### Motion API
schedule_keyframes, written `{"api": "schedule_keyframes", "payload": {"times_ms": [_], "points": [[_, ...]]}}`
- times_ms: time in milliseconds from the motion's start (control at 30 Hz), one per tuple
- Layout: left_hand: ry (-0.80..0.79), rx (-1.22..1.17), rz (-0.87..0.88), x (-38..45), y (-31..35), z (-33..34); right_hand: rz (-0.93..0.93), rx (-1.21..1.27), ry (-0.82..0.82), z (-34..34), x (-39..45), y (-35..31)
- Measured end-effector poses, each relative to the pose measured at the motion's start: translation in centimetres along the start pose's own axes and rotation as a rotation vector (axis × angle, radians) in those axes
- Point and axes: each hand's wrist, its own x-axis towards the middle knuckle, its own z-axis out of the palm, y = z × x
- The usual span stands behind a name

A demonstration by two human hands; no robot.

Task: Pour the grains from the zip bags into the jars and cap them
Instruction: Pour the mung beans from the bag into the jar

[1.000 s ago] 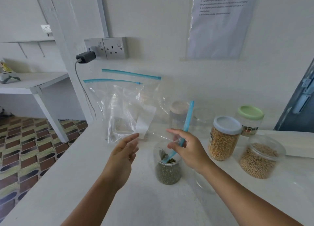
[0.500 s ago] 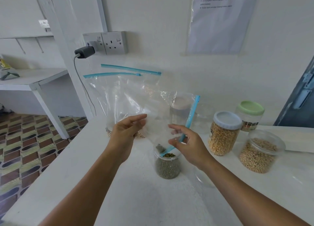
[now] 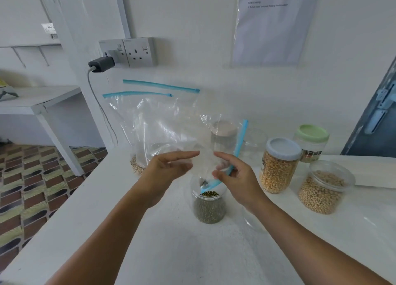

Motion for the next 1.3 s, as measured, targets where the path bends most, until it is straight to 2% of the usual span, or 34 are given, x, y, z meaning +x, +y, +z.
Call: {"api": "schedule_keyframes", "payload": {"times_ms": [100, 267, 367, 467, 533, 700, 867, 1000, 1133, 1300], "points": [[0.030, 0.094, -0.008, 0.1, 0.2, 0.4, -0.003, 0.004, -0.005, -0.1, -0.2, -0.2], [0.144, 0.199, 0.080, 1.2, 0.1, 1.3, 0.014, 0.000, -0.059, -0.2, -0.4, -0.5], [0.053, 0.214, 0.068, 0.9, -0.4, 2.1, -0.019, -0.050, -0.038, -0.3, -0.4, -0.3], [-0.075, 0.385, 0.060, 0.4, -1.4, 2.5, -0.029, -0.060, -0.011, -0.3, -0.4, -0.1], [-0.041, 0.483, 0.095, 0.7, -1.6, 2.5, -0.033, -0.069, -0.004, -0.3, -0.4, 0.0], [0.117, 0.394, 0.129, 1.6, -2.0, 1.9, -0.037, -0.058, 0.004, -0.5, -0.4, -0.3], [0.032, 0.365, 0.116, 1.4, -2.1, 2.2, -0.018, -0.053, 0.003, -0.2, 0.0, -0.5], [0.076, 0.533, 0.166, 2.0, -2.2, 1.9, -0.001, -0.090, -0.020, -0.1, -0.1, -0.3], [0.078, 0.535, 0.171, 2.0, -2.9, 2.2, -0.011, -0.133, -0.029, -0.2, -0.2, 0.1], [0.007, 0.547, 0.134, 1.7, -3.5, 2.2, -0.036, -0.158, 0.004, 0.0, -0.1, 0.5]]}}
